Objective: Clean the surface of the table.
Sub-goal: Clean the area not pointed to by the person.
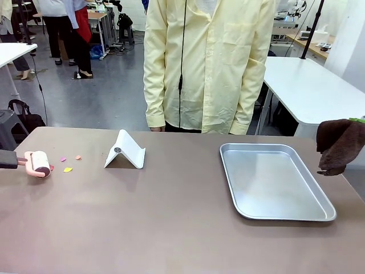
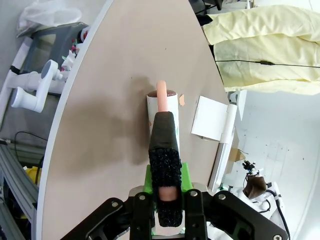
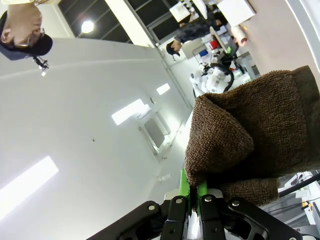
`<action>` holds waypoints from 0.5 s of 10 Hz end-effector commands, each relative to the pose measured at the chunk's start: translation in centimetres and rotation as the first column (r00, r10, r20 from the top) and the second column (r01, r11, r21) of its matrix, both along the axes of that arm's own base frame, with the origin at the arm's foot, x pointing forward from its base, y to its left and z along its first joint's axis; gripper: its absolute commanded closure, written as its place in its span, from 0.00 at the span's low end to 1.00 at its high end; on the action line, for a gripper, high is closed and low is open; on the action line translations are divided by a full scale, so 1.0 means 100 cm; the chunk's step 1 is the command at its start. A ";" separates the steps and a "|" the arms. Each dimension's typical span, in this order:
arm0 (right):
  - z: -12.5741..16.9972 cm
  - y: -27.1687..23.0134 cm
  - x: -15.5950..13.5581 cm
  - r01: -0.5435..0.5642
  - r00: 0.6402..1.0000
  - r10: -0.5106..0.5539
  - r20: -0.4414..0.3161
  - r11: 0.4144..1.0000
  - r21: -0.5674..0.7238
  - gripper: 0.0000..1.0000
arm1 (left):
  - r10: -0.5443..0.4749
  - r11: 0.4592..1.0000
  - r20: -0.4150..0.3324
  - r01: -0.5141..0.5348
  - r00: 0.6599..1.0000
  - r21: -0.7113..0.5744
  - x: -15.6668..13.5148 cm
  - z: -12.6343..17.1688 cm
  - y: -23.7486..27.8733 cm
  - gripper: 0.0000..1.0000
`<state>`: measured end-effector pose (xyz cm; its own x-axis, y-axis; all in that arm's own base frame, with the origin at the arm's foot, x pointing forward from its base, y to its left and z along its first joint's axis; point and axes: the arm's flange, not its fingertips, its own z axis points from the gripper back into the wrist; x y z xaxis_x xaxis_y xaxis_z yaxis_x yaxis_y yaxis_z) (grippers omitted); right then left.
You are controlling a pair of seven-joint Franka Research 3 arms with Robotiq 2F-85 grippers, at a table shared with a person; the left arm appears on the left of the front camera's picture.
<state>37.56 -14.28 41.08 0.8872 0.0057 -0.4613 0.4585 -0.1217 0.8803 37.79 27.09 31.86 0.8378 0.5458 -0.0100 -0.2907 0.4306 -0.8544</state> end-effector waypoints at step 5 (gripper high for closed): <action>0.003 0.004 0.003 0.016 1.000 -0.016 0.010 1.000 0.008 0.94 | -0.043 0.994 -0.100 0.053 0.994 0.097 0.008 -0.026 -0.031 0.78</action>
<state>37.56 -14.28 41.08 0.8872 0.0056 -0.4613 0.4585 -0.1217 0.8803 39.00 25.05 31.31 0.8597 0.5108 -0.0072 -0.2875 0.4722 -0.8333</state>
